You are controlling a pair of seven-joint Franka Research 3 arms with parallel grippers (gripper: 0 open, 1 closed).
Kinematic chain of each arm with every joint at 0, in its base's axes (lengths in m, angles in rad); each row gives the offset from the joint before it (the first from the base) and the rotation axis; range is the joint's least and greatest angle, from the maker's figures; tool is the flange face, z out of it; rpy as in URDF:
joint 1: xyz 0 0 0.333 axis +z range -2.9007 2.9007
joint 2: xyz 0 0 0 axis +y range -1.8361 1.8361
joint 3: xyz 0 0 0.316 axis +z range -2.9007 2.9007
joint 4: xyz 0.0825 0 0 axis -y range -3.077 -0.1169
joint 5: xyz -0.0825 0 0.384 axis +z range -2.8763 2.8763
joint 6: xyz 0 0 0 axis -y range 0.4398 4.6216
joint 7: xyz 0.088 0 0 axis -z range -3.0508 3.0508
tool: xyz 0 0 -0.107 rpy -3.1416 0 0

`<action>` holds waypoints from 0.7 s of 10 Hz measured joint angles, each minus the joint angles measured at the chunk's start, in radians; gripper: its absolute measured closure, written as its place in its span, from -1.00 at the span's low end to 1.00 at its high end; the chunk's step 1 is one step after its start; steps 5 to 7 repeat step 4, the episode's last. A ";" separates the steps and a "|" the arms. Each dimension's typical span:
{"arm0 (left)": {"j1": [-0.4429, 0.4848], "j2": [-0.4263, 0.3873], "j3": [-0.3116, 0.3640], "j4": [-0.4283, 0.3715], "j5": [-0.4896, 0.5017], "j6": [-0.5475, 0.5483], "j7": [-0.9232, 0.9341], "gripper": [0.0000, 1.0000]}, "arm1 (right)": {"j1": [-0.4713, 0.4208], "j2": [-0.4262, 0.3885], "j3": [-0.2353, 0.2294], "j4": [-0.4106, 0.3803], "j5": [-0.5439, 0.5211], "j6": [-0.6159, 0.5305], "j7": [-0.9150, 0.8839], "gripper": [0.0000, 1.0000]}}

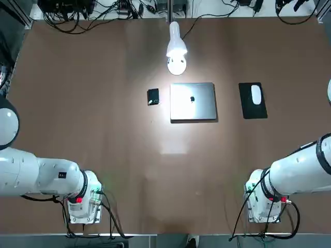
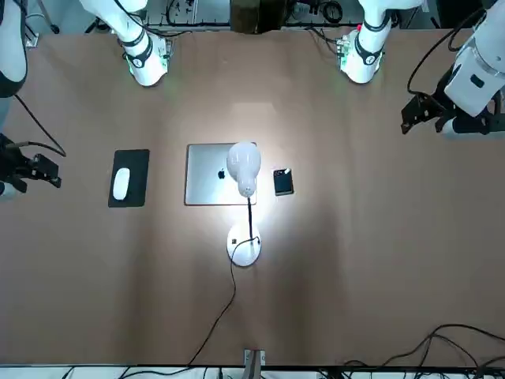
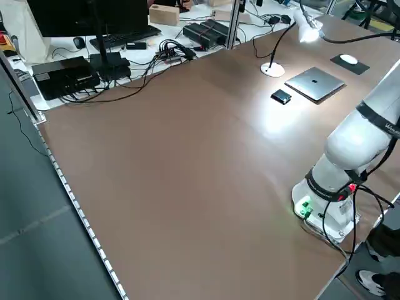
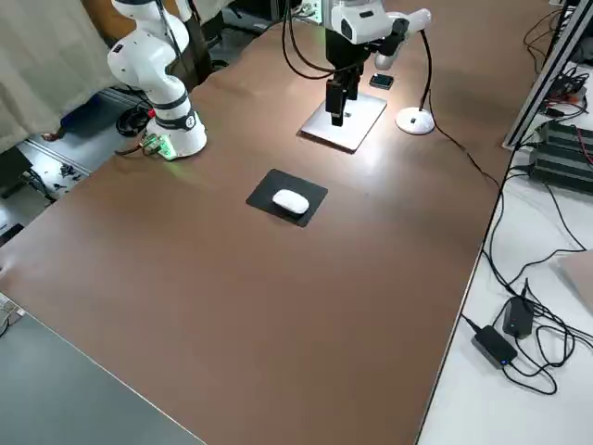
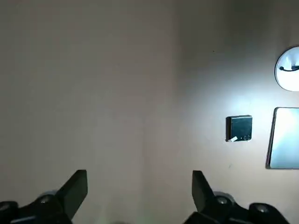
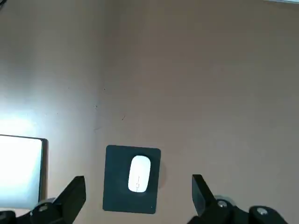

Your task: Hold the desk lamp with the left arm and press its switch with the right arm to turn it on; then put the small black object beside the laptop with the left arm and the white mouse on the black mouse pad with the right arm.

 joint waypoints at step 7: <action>0.000 0.000 0.024 -0.009 0.000 0.000 0.052 -0.97 | 0.000 0.000 0.000 0.000 0.000 -0.009 0.007 -1.00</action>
